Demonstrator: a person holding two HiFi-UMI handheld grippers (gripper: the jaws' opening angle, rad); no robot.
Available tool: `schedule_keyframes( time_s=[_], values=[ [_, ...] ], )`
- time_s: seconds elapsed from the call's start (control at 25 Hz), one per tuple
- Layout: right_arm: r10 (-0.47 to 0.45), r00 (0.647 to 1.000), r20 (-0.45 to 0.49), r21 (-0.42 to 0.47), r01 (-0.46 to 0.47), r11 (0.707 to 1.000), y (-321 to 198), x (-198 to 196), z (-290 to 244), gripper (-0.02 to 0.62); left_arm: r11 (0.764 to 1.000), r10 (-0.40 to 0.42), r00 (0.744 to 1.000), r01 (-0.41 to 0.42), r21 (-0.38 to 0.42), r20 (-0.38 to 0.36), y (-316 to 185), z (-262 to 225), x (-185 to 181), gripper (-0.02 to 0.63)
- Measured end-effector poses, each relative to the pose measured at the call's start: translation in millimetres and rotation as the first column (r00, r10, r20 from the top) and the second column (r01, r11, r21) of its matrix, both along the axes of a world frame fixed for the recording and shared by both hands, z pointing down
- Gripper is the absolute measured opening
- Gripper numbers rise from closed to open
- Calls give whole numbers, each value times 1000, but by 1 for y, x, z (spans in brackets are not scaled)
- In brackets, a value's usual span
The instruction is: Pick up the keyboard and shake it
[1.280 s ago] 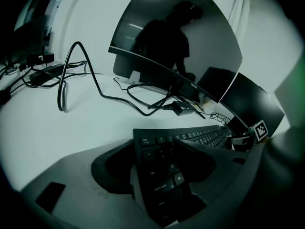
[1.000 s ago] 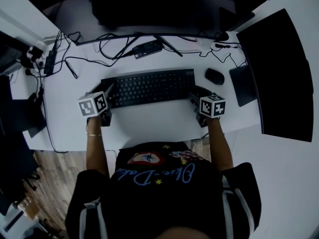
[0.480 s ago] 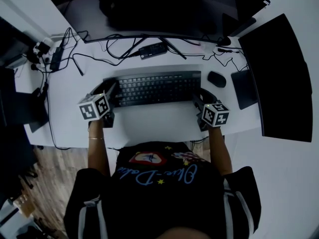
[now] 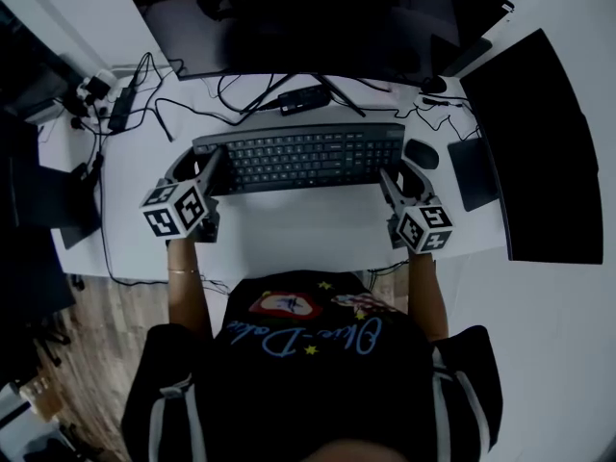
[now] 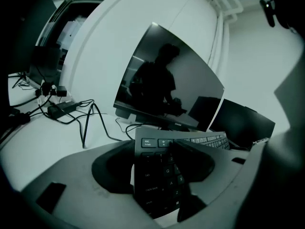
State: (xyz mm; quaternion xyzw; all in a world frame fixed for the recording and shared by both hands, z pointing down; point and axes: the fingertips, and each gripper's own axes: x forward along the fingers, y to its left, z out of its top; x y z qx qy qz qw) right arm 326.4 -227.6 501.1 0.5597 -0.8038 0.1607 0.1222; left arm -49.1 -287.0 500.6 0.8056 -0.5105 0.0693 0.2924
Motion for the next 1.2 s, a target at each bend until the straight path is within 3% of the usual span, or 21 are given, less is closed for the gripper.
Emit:
schedule_keyframes(
  time_s=[0.24,0.56,1.2],
  values=[
    [10,999,-40,139,-5,990,1,-13,-42,186,996,9,1000,-6,87,-30,-1,-38,-13,230],
    [32,994,-102,305,0,952,10,-24,-92,186,981,46,995,-29,191,-83,2,-77,-23,232],
    [45,975,-218,510,75,857,24,-22,-155,184,947,96,987,-49,318,-133,13,-123,-19,232]
  ],
)
